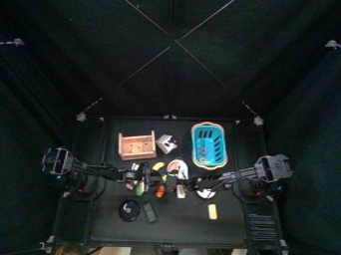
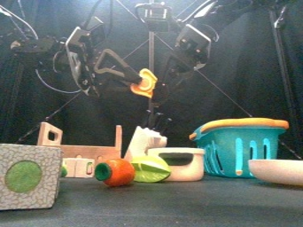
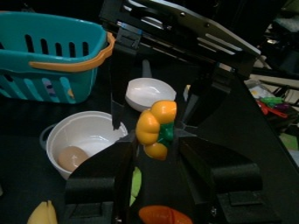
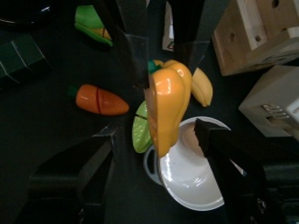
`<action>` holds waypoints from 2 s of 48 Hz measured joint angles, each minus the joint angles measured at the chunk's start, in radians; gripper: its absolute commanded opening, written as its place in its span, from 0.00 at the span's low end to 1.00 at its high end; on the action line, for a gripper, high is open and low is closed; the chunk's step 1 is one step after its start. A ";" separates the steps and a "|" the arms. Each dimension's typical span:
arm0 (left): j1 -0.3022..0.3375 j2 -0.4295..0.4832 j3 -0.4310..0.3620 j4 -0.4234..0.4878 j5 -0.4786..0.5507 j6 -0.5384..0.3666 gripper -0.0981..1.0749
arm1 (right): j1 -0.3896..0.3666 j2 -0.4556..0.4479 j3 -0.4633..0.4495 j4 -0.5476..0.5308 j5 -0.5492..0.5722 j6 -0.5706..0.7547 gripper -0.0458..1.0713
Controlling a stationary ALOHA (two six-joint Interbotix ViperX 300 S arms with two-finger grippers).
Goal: Place squash half in toolbox
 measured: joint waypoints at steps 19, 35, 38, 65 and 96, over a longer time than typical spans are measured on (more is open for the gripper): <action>0.031 -0.130 0.095 -0.156 0.000 -0.006 0.70 | -0.064 -0.124 0.176 0.044 -0.296 0.000 0.91; 0.130 -0.236 0.138 -0.298 0.029 -0.006 0.70 | -0.094 -0.132 0.233 0.002 -0.460 -0.015 0.91; 0.156 -0.242 0.149 -0.307 0.038 -0.006 0.70 | -0.094 -0.132 0.233 -0.025 -0.457 -0.011 0.91; 0.411 -0.255 0.198 -0.337 0.140 -0.006 0.70 | -0.091 -0.173 0.265 -0.048 -0.454 -0.008 0.91; 0.522 -0.256 0.201 -0.334 0.336 0.002 0.74 | -0.094 -0.160 0.272 -0.051 -0.454 -0.011 0.91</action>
